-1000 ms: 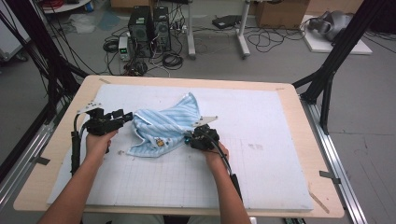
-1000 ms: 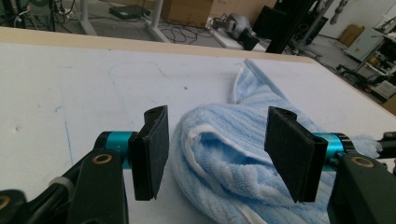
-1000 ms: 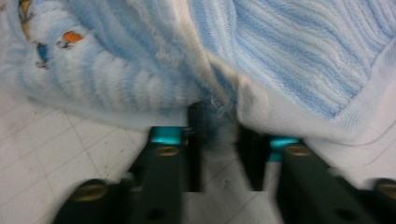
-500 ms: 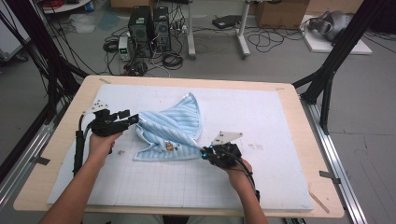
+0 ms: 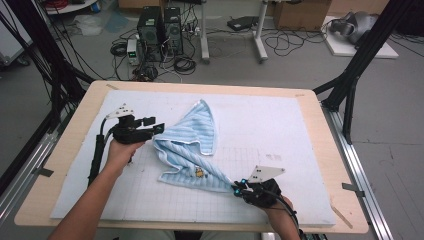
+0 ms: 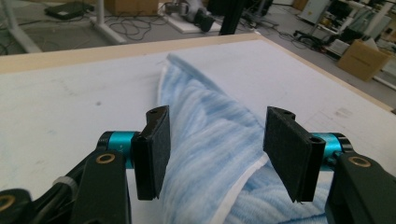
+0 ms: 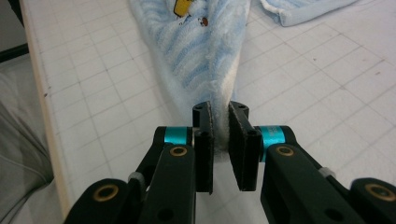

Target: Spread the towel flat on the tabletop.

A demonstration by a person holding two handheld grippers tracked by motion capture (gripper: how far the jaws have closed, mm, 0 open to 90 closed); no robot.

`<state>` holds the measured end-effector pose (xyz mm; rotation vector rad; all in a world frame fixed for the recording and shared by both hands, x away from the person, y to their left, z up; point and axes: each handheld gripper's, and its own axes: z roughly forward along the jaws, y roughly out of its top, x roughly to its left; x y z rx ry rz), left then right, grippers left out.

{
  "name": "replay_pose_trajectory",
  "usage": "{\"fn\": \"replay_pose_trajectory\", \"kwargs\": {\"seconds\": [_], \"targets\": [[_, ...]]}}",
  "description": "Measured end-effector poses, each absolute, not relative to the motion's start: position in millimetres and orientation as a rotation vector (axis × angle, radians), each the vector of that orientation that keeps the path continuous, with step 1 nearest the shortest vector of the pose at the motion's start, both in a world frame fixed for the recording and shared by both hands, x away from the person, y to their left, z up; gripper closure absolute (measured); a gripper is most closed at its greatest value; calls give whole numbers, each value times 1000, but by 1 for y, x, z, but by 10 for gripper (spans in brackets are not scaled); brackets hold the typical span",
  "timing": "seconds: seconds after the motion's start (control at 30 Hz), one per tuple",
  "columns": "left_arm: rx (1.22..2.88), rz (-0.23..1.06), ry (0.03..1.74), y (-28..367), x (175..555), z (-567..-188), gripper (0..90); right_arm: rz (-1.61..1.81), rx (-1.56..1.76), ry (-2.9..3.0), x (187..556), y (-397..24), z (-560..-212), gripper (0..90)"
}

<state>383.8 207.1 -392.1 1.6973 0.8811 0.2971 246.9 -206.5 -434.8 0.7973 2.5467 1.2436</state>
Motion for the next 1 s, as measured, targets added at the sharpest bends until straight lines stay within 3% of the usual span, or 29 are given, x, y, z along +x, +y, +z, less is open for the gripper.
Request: {"fn": "replay_pose_trajectory", "kwargs": {"seconds": [0.07, 0.17, 0.27, 0.53, 0.77, 0.9, 0.93, 1.0], "targets": [[1723, 288, 851, 196, 385, -391, 418, 1253, 797, 2533, 244, -210, -434, 759], [1795, 284, 795, 177, 388, -390, 413, 1324, 886, 2441, 248, -218, -430, 479], [1880, 277, 752, 156, 392, -388, 405, 1411, 959, 2335, 255, -227, -425, 397], [1978, 245, 716, 115, 403, -398, 357, 1479, 1012, 2266, 266, -238, -424, 391], [2152, 304, 671, 89, 403, -415, 354, 1532, 1044, 2222, 269, -245, -424, 388], [2233, 312, 690, 83, 404, -424, 437, 1520, 1048, 2230, 269, -244, -425, 388], [2259, 317, 685, 83, 405, -426, 484, 1522, 1050, 2231, 269, -243, -425, 388], [2272, 315, 695, 83, 406, -426, 679, 1521, 1047, 2236, 270, -242, -426, 388]]}}
